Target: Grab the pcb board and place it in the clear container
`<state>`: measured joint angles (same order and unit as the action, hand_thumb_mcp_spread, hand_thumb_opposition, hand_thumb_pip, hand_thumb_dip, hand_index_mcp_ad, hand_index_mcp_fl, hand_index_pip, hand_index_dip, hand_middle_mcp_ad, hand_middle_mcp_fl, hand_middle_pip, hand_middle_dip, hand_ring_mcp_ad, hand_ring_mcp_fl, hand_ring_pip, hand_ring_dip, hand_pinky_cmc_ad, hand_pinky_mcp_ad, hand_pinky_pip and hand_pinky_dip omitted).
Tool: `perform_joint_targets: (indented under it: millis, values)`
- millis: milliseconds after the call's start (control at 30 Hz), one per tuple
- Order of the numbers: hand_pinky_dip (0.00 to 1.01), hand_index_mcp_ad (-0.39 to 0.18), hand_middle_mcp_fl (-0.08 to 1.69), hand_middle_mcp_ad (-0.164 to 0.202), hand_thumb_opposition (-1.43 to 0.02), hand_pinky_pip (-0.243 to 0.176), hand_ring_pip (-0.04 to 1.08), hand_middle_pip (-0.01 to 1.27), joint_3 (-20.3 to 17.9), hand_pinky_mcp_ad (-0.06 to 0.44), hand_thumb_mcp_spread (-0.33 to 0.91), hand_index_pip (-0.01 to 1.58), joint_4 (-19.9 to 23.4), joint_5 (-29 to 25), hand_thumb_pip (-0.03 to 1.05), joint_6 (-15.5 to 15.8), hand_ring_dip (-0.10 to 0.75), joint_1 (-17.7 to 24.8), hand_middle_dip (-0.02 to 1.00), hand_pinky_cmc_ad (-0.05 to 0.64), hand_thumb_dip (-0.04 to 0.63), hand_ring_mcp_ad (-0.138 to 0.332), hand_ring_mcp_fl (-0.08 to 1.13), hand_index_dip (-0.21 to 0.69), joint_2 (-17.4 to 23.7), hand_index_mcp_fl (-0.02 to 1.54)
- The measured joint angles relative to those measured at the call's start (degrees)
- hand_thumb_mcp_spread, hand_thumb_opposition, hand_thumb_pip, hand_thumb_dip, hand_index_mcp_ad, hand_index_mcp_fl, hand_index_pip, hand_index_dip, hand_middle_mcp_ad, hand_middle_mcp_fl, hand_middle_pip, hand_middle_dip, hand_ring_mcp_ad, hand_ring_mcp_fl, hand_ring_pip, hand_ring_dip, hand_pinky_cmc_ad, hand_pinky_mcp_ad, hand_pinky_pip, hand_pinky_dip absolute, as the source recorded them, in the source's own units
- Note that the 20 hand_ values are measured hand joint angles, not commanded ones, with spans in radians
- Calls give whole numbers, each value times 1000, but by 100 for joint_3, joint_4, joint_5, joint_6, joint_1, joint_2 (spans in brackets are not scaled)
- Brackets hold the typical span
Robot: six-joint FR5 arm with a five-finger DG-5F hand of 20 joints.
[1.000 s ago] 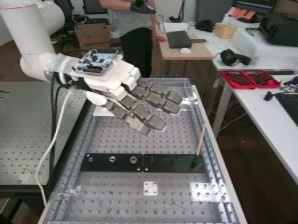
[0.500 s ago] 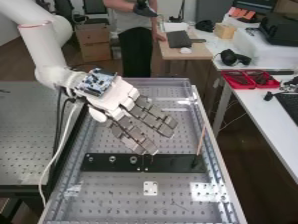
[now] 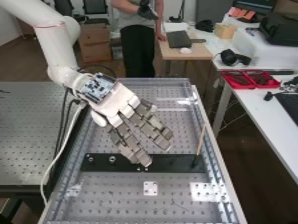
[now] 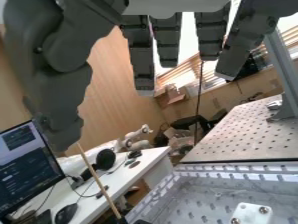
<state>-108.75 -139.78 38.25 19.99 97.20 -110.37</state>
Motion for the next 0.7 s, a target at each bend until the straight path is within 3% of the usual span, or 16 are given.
perform_joint_targets:
  millis: [300,600,700]
  values:
    - [618,89,16,138,-798,-127,70,143,423,232,335,1140,519,-1656,621,218,-35,597,87,312,190,278,10,154,-613,44]
    - [653,87,19,131,-799,-127,70,143,629,232,335,1361,631,-2163,639,539,-31,809,91,316,202,278,10,154,-910,33]
    - [667,79,14,129,-812,-127,73,143,670,232,335,1412,467,-2185,641,494,-31,823,93,316,206,276,10,154,-958,28]
